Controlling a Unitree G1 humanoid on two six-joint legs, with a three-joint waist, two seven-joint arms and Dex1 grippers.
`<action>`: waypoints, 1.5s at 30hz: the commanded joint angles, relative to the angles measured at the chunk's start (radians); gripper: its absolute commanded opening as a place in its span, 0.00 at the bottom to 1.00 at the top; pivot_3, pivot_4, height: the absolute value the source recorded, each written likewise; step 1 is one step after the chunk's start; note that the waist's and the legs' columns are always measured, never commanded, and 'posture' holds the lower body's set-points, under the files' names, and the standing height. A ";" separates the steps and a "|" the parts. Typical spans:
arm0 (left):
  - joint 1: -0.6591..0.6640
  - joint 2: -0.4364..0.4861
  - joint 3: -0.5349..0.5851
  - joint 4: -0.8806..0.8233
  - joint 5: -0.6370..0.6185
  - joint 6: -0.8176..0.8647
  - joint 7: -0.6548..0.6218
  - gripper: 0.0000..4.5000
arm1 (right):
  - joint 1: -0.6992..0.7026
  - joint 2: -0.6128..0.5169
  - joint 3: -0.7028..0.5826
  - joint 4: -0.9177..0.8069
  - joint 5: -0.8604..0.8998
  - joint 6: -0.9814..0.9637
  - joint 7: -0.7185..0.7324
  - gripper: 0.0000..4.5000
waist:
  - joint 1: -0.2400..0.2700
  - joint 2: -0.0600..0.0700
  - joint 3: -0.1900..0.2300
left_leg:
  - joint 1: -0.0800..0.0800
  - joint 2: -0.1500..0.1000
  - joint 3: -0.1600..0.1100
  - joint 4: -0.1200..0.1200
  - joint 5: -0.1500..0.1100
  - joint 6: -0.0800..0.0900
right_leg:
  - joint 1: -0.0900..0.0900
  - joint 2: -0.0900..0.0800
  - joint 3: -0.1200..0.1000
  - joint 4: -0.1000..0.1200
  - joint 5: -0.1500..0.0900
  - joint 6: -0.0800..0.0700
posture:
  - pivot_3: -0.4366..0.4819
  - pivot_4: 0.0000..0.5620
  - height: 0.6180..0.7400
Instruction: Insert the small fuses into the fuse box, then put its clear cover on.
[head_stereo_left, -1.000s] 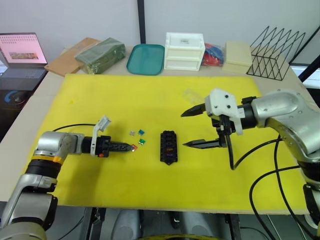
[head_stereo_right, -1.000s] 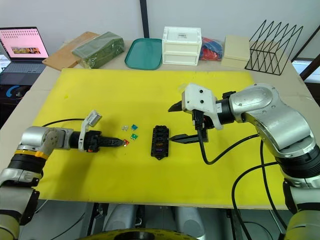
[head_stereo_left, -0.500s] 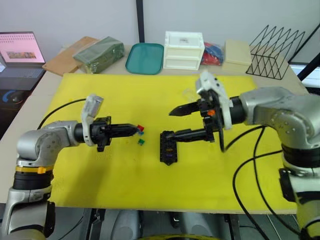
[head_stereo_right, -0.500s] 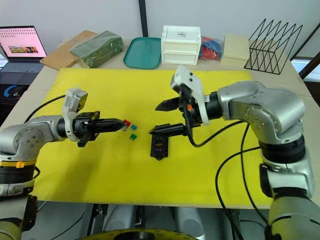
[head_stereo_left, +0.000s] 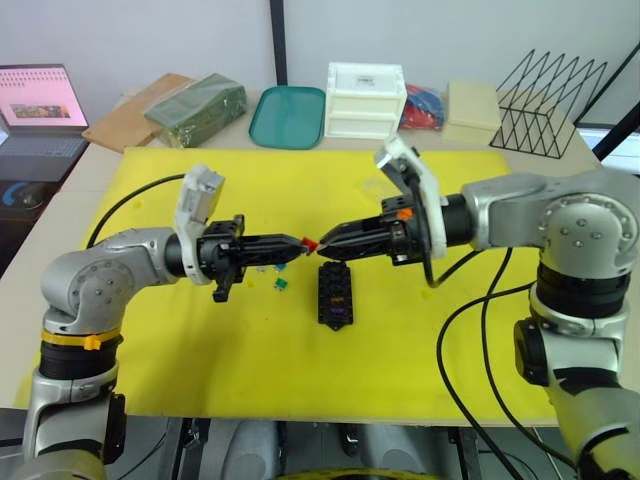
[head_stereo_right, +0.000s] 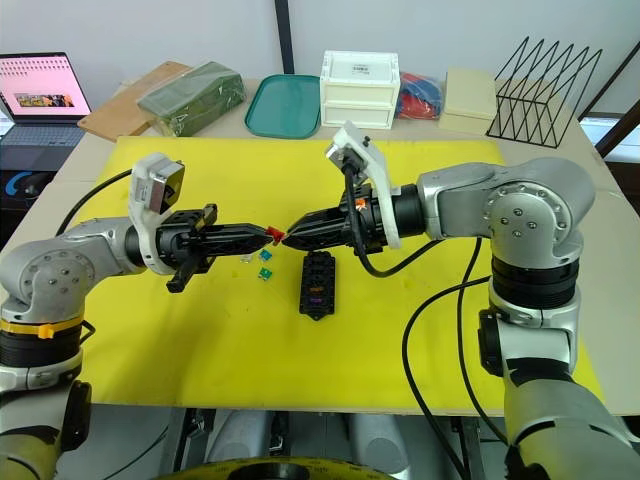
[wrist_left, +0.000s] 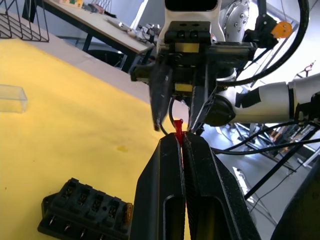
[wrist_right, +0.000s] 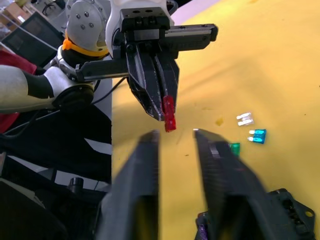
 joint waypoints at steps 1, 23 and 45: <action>-0.015 0.003 0.000 -0.016 -0.016 -0.020 0.004 0.00 | -0.039 0.018 -0.048 -0.002 0.037 0.011 -0.022 0.24 | 0.000 0.000 0.000 | 0.000 0.000 0.000 0.000 0.000 0.000 | 0.000 0.000 0.000 0.000 0.000 0.000 | 0.48 0.27 1.00; -0.011 0.002 -0.006 -0.013 -0.015 -0.030 0.013 0.00 | -0.048 0.030 -0.039 0.001 0.085 0.017 -0.065 0.24 | 0.000 0.000 0.000 | 0.000 0.000 0.000 0.000 0.000 0.000 | 0.000 0.000 0.000 -0.001 0.000 0.000 | 0.48 0.27 1.00; -0.015 0.095 -0.137 -0.023 0.116 -0.080 -0.020 0.37 | -0.042 -0.143 0.132 -0.083 -0.031 -0.130 0.019 0.00 | 0.000 0.000 0.000 | -0.003 0.000 -0.001 -0.001 0.000 0.000 | -0.002 0.000 -0.001 -0.002 0.000 0.000 | 0.48 0.27 1.00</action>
